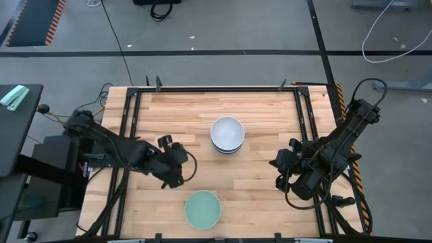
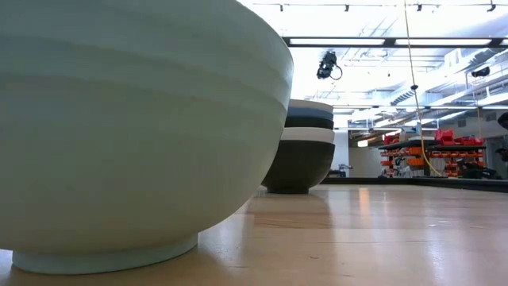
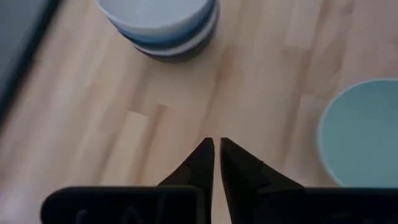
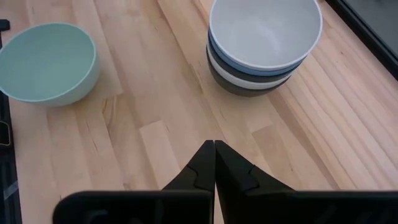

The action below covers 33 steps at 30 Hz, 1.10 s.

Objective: Nest bowls inside each other
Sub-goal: Stack the green bowl on the white bowl

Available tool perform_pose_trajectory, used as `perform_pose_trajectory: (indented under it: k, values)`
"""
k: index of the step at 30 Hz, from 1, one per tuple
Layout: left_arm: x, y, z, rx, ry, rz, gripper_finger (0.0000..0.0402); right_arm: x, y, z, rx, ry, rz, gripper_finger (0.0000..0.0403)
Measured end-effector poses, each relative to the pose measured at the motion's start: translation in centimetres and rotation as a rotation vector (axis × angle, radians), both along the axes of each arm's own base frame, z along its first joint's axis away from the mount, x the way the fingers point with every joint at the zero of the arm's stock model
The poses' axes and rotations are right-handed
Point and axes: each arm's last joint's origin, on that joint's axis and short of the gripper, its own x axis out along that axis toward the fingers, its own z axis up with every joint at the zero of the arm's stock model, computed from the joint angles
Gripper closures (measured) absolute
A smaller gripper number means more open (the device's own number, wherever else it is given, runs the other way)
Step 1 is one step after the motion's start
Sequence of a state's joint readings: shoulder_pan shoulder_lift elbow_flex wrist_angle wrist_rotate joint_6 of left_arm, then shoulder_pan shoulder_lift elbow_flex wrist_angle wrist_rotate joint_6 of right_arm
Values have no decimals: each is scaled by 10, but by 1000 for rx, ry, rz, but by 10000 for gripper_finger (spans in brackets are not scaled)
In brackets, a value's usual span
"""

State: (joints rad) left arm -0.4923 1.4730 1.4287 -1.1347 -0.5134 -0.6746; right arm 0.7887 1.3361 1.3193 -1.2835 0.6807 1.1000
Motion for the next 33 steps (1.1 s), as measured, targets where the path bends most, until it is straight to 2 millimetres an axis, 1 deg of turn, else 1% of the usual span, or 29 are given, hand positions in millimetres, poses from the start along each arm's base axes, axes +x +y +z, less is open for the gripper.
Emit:
perform_pose_trajectory:
  k: [2,6,8,10,12,14,17,21,30,33]
  values:
    - [0,4,-11,-57,7,-1,373,0,0,0,1,-1,-1,392]
    - [4,11,-44,-173,94,6,372,0,0,0,8,-6,-5,392]
    - [7,12,-59,-252,138,-16,367,1,1,0,17,-15,-5,392]
    - [10,12,-70,-342,157,-65,362,1,1,1,21,-19,-5,392]
    - [14,9,-74,-437,132,-115,357,2,2,1,23,-20,-6,392]
    - [17,6,-76,-486,106,-150,352,2,2,1,23,-20,-6,392]
    - [19,4,-75,-497,86,-159,343,2,2,1,25,-22,-6,392]
    - [22,4,-81,-497,100,-137,330,2,2,1,33,-29,-6,391]
    - [35,-4,-108,-551,198,-112,300,3,3,1,36,-33,-6,390]
    - [38,-5,-110,-566,197,-119,293,3,3,1,36,-33,-6,390]
